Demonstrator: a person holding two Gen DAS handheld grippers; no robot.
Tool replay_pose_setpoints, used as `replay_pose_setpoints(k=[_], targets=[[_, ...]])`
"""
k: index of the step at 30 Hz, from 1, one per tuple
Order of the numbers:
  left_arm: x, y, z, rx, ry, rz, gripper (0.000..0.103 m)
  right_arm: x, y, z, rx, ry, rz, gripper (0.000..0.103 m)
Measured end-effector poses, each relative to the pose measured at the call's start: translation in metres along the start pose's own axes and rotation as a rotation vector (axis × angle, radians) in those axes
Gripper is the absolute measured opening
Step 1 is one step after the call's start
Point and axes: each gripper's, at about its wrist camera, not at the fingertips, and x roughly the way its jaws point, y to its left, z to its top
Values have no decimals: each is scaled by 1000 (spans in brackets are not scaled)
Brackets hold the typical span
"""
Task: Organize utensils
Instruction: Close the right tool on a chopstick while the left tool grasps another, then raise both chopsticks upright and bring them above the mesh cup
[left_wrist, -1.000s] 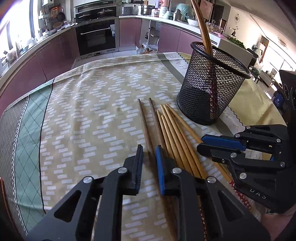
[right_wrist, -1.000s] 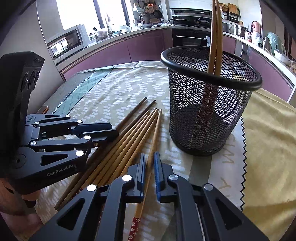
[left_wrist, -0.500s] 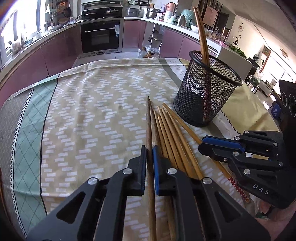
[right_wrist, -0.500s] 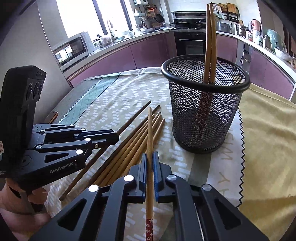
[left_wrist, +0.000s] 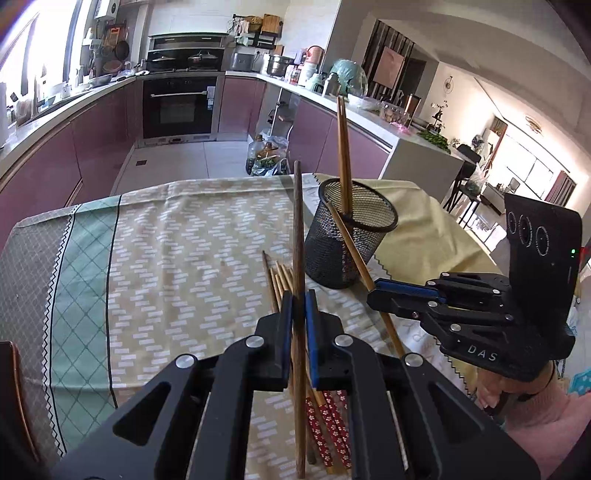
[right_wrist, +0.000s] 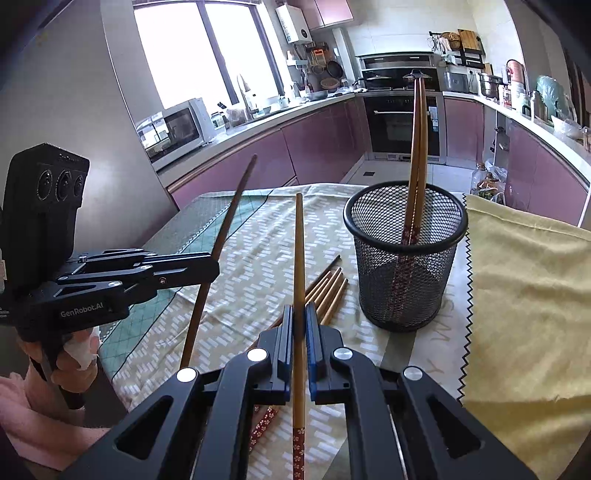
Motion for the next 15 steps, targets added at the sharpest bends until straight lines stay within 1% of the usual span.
replay_pose_setpoints(k=[8,12,15], targets=[[-49,-15,12,18,-100,-75,7,-32,-7,9,14,-98,25,6],[-66,-21,22,23,-153,-100,7,-43,-10,16,13,-145,26,6],[-71,-26,30,22,-180,-108,7,-50,-12,21,12,-175,28,6]])
